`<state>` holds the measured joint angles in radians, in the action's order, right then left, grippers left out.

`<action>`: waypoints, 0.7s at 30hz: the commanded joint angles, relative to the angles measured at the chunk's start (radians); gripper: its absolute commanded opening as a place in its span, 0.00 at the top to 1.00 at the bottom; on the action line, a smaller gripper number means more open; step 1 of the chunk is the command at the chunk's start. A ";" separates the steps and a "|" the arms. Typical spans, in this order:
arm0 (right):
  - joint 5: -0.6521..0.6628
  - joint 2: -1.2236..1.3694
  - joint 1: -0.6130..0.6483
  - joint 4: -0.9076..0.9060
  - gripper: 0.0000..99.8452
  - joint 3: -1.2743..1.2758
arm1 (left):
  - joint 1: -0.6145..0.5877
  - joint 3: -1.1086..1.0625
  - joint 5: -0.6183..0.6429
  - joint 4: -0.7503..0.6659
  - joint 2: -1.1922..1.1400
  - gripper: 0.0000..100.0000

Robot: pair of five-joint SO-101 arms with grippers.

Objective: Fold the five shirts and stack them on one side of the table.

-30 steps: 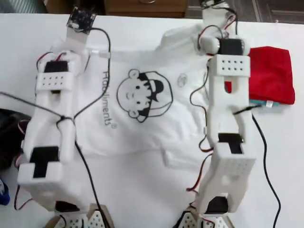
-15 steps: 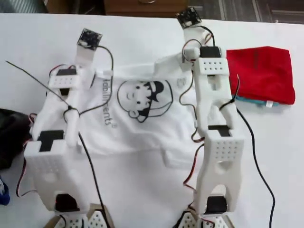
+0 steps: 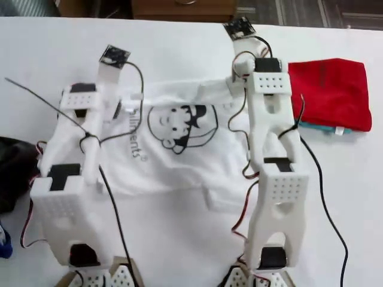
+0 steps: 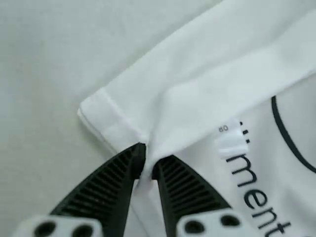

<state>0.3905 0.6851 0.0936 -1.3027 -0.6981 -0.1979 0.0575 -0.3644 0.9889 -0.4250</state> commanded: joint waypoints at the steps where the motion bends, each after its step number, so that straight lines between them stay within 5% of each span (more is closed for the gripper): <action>1: 0.002 -0.101 -0.018 -0.101 0.98 -0.072 | 0.003 0.151 0.003 0.204 0.017 0.97; 12: 0.006 -0.157 -0.015 -0.329 0.98 -0.068 | -0.002 0.263 -0.055 0.588 0.017 0.97; 21: 0.006 -0.381 0.008 -0.433 0.98 -0.017 | 0.005 0.010 -0.057 0.548 0.230 0.97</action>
<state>0.3905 0.4626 0.0875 -1.7185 -0.7273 -0.1979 0.1849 -0.4104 1.5950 -0.3682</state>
